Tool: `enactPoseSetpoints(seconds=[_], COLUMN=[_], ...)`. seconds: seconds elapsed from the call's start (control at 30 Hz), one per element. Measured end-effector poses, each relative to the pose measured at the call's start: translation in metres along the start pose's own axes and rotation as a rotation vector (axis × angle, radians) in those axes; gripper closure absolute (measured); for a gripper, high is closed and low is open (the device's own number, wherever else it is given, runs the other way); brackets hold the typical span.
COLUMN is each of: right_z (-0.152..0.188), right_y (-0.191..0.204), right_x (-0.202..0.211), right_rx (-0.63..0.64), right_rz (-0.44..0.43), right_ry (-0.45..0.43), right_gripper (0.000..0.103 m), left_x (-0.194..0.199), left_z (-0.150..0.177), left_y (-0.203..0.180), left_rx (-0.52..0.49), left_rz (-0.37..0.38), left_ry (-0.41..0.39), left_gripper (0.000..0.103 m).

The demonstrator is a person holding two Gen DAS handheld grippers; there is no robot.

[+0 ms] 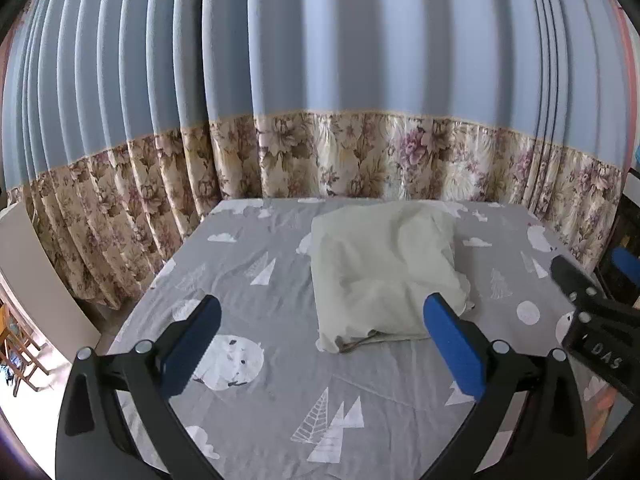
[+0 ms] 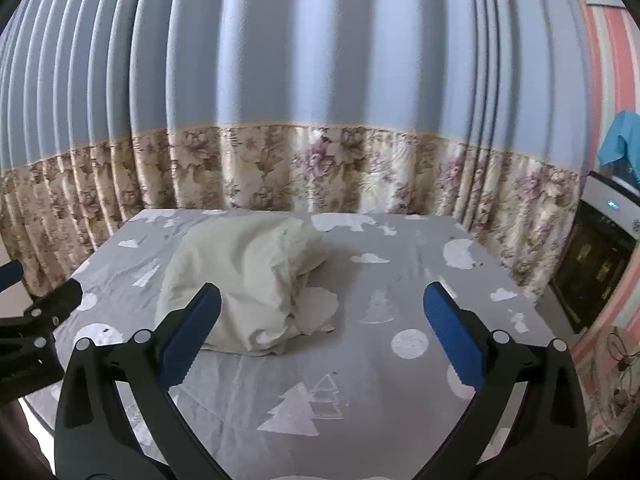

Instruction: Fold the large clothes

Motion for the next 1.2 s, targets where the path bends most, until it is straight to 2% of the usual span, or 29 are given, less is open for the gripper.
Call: enactPoseSetpoints(seconds=[0.17,0.3,0.6,0.87,1.2], right_z=[0.001,0.005,0.007,0.013,0.016], right_y=[0.0,0.003,0.001,0.002,0.0], right_x=[0.0,-0.004,-0.01,-0.023,-0.032], right_rx=[0.017,0.039,0.046,0.07,0.071], right_rz=[0.033,0.042,0.065,0.088,0.098], right_ry=[-0.006,0.005,0.007,0.037,0.055], right_gripper=[0.003,0.003,0.003,0.003,0.003], left_x=[-0.01,-0.011,-0.012,-0.009,-0.018], left_z=[0.008,0.011,0.013,0.015,0.015], left_y=[-0.004,-0.005,-0.008,-0.015,-0.016], left_rx=[-0.01,-0.02,-0.032,-0.018,-0.025], left_rz=[0.007,-0.014,-0.009,0.105,0.051], left_ry=[0.044,0.039,0.04,0.027,0.06], left_gripper=[0.001,0.001,0.001,0.001,0.001])
Point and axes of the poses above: each gripper's, at about its wrist camera, not at the fingertips, and x roughly against the way its jaws point, y to its left, z to its underside, the point moved 4 cm from there along -x, roughly the way its jaws point, and after that the axes turned 3 degrees about -y, right-handed, at the moved point
